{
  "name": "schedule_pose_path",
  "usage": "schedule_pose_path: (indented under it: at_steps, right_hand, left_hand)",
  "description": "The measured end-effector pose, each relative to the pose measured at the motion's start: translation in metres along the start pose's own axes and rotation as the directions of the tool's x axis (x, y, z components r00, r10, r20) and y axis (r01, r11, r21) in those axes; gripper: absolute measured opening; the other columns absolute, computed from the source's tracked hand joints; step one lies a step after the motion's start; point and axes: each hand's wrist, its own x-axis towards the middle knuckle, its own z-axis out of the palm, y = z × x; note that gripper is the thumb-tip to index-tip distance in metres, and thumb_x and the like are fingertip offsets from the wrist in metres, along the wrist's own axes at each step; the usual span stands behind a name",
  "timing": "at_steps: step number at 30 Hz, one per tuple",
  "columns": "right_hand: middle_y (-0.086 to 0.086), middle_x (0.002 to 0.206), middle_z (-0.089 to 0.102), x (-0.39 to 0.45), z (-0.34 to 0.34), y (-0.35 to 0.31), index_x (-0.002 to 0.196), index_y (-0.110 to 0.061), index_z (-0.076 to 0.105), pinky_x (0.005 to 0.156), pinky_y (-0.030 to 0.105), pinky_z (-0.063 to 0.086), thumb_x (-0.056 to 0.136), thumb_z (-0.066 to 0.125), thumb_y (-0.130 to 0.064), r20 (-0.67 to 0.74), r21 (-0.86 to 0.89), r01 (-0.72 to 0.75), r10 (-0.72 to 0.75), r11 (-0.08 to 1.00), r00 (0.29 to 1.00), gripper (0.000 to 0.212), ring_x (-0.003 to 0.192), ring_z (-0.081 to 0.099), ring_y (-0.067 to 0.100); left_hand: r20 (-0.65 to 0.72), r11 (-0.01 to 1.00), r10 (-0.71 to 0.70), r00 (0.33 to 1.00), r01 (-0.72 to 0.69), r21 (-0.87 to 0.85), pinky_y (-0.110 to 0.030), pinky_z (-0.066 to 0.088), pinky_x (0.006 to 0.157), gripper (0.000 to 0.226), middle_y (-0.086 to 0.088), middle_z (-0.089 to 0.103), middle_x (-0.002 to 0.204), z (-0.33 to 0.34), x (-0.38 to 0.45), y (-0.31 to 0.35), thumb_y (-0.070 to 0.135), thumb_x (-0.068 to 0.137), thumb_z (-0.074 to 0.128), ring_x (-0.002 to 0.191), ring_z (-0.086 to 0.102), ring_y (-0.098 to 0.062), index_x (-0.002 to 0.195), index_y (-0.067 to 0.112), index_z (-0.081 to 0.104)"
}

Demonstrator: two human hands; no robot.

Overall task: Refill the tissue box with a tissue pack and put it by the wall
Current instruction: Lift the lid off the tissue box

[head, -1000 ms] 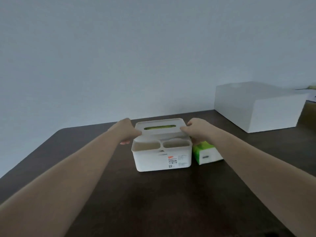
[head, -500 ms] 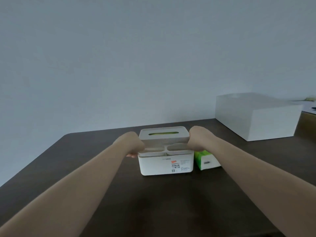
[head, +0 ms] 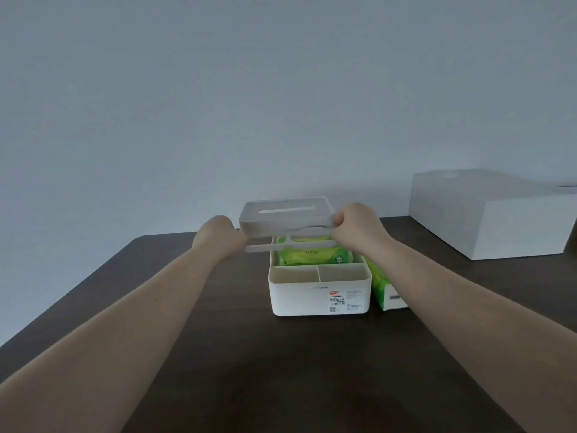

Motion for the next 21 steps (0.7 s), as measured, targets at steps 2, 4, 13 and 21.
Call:
schedule_pose_path:
  at_steps: [2, 4, 13, 21]
  right_hand:
    - [0.02, 0.093, 0.074, 0.003, 0.011, -0.012, 0.088, 0.003, 0.073, 0.073, 0.034, 0.051, 0.082, 0.056, -0.008, 0.004, 0.004, 0.031, -0.031, 1.0, 1.0, 0.021, 0.086, 0.065, 0.033]
    - [0.016, 0.098, 0.074, 0.005, 0.023, -0.025, 0.094, 0.0, 0.074, 0.08, 0.036, 0.053, 0.081, 0.054, -0.005, 0.023, 0.019, 0.057, -0.057, 0.998, 0.998, 0.023, 0.093, 0.066, 0.031]
    - [0.009, 0.102, 0.069, 0.003, 0.09, -0.081, 0.094, -0.008, 0.067, 0.076, 0.03, 0.047, 0.079, 0.053, 0.001, 0.14, -0.058, 0.183, -0.174, 0.981, 0.975, 0.022, 0.1, 0.062, 0.028]
    - [0.003, 0.086, 0.059, -0.003, 0.132, -0.094, 0.092, -0.015, 0.061, 0.062, 0.031, 0.041, 0.081, 0.053, -0.004, 0.258, -0.388, 0.3, -0.209, 0.871, 0.943, 0.018, 0.092, 0.06, 0.026]
  left_hand:
    - [-0.03, 1.0, -0.022, 0.999, 0.022, -0.005, -0.029, 0.043, 0.063, 0.026, -0.011, 0.064, 0.074, -0.002, -0.001, -0.016, 0.028, 0.087, 0.049, 0.068, 0.056, -0.029, 0.075, 0.006, 0.058]
    - [-0.048, 0.999, -0.043, 0.998, 0.044, 0.017, -0.029, 0.043, 0.063, 0.03, -0.011, 0.064, 0.072, -0.004, -0.003, -0.035, 0.029, 0.088, 0.048, 0.069, 0.057, -0.029, 0.071, 0.006, 0.057]
    - [-0.054, 0.977, -0.185, 0.981, 0.19, 0.101, -0.028, 0.044, 0.062, 0.037, -0.006, 0.06, 0.059, -0.015, -0.014, -0.117, 0.028, 0.09, 0.048, 0.061, 0.057, -0.027, 0.06, 0.008, 0.056]
    - [0.179, 0.922, -0.322, 0.929, 0.265, 0.283, -0.024, 0.042, 0.053, 0.018, -0.01, 0.062, 0.057, 0.004, -0.018, -0.154, 0.003, 0.073, 0.051, 0.045, 0.051, -0.023, 0.056, 0.006, 0.054]
